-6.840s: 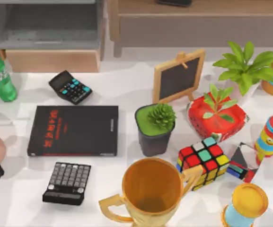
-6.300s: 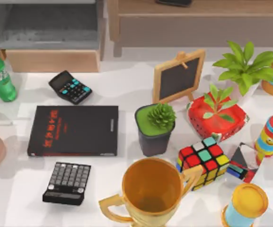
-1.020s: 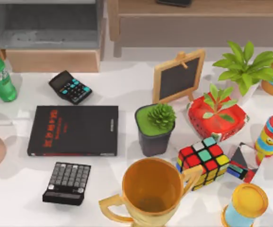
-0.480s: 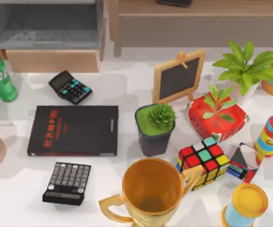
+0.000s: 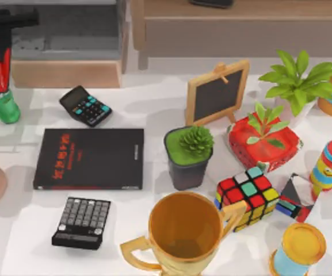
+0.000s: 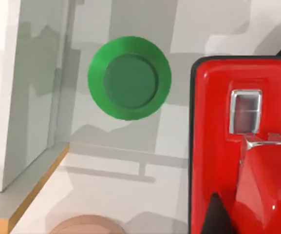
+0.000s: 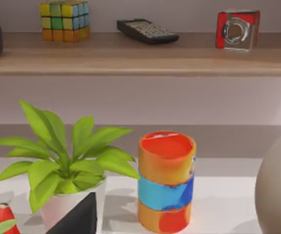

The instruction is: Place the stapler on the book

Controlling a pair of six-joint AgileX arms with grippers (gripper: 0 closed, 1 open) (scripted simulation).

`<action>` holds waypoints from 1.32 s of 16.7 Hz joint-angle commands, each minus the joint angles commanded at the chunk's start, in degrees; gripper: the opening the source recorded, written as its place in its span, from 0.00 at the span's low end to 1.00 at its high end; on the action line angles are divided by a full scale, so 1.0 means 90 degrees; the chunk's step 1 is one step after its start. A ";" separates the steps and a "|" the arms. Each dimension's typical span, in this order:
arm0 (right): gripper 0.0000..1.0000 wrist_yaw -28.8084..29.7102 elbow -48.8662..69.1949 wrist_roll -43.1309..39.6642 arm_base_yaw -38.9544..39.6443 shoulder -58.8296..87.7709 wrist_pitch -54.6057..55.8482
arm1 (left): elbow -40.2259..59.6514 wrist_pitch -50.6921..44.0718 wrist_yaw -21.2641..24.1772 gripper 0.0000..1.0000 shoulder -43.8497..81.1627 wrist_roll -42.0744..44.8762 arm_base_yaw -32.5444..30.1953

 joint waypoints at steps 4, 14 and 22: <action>1.00 0.0000 0.0000 0.0000 0.0000 0.0000 0.0000 | -0.0952 0.0376 -0.0161 0.00 0.0094 -0.0636 -0.1168; 1.00 0.0000 0.0000 0.0000 0.0000 0.0000 0.0000 | -0.1813 0.0939 -0.0395 0.00 0.0340 -0.1233 -0.2195; 1.00 0.0000 0.0000 0.0000 0.0000 0.0000 0.0000 | -0.2261 0.1208 -0.0647 0.00 -0.0238 -0.1325 -0.2583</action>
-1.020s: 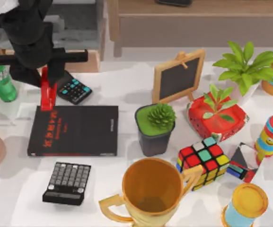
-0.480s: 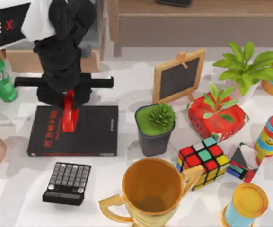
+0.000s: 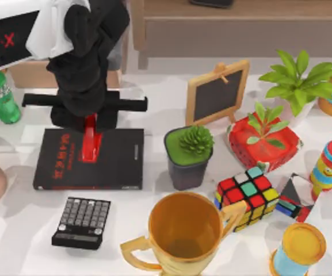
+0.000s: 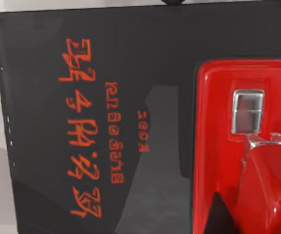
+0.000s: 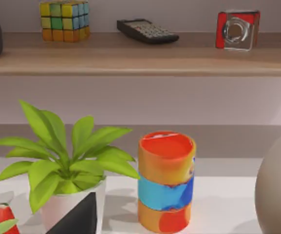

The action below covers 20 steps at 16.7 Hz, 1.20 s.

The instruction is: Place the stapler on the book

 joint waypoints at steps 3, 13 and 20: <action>1.00 0.0000 0.0000 0.0000 0.0000 0.0000 0.0000 | -0.0076 0.0215 -0.0007 0.00 0.0098 0.0022 0.0136; 1.00 0.0000 0.0000 0.0000 0.0000 0.0000 0.0000 | 0.0015 0.0401 0.0257 0.00 0.0813 0.0131 0.0425; 1.00 0.0000 0.0000 0.0000 0.0000 0.0000 0.0000 | 0.0015 0.0401 0.0257 0.45 0.0813 0.0131 0.0425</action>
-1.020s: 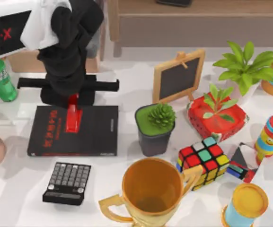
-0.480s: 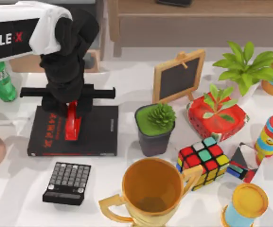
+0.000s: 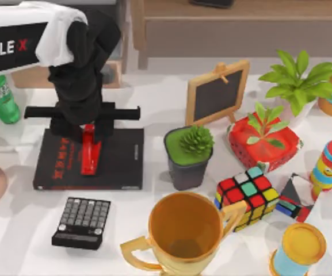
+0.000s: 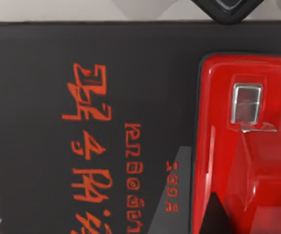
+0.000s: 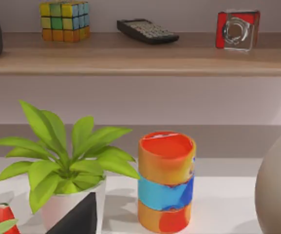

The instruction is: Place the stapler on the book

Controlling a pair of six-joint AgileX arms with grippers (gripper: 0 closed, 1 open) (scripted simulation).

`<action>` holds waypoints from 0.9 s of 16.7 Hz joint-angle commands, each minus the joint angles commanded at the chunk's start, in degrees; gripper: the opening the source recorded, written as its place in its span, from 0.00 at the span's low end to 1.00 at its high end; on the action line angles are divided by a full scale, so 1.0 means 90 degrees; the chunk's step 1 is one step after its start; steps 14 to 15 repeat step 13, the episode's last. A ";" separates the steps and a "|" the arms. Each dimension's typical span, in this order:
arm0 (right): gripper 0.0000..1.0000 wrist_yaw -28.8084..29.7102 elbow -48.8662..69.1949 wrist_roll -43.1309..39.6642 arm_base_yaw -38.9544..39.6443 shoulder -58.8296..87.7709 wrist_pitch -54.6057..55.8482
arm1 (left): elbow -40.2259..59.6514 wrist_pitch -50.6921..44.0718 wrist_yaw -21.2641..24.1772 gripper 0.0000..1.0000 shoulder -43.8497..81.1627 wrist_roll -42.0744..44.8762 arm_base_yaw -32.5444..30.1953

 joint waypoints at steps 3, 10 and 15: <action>1.00 0.0000 0.0000 0.0000 0.0000 0.0000 0.0000 | 0.0000 0.0000 0.0000 0.68 0.0000 0.0000 0.0000; 1.00 0.0000 0.0000 0.0000 0.0000 0.0000 0.0000 | 0.0000 0.0000 0.0000 1.00 0.0000 0.0000 0.0000; 1.00 0.0000 0.0000 0.0000 0.0000 0.0000 0.0000 | 0.0000 0.0000 0.0000 1.00 0.0000 0.0000 0.0000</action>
